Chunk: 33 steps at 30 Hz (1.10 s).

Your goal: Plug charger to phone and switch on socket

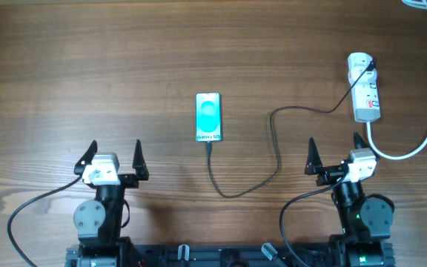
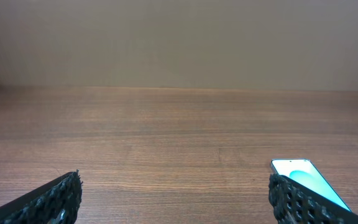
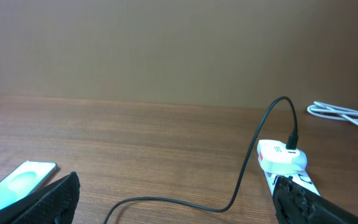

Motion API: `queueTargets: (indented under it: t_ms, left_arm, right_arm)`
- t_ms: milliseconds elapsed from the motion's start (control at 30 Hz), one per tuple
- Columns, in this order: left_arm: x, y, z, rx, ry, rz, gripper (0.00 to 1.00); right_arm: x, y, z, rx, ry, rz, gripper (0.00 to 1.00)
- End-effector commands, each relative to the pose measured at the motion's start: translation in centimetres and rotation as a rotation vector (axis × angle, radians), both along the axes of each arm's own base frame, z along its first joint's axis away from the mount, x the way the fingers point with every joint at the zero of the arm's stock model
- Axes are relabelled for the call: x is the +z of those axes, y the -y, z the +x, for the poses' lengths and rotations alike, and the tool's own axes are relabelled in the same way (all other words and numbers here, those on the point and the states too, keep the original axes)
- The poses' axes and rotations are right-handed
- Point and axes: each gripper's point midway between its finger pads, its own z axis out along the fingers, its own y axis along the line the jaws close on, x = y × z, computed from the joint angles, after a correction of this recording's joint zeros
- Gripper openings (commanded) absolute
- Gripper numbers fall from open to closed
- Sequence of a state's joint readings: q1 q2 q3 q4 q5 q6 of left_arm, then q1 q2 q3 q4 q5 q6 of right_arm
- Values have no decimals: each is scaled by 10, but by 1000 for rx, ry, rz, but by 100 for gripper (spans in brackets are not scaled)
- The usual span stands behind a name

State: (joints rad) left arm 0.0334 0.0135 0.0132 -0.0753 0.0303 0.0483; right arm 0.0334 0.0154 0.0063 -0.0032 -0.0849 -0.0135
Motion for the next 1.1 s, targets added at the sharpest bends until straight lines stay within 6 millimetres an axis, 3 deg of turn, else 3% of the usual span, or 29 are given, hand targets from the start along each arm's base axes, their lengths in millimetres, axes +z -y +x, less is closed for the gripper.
queueTargets:
  t_ms: [0,1067]
  left_arm:
    - [-2,-2,0,7,2,19,100]
    - [-2,-2,0,7,2,19,100]
  right_arm:
    - [3,3,0,-18,16,-12,100]
    - [3,7,0,-40,15,-12,100]
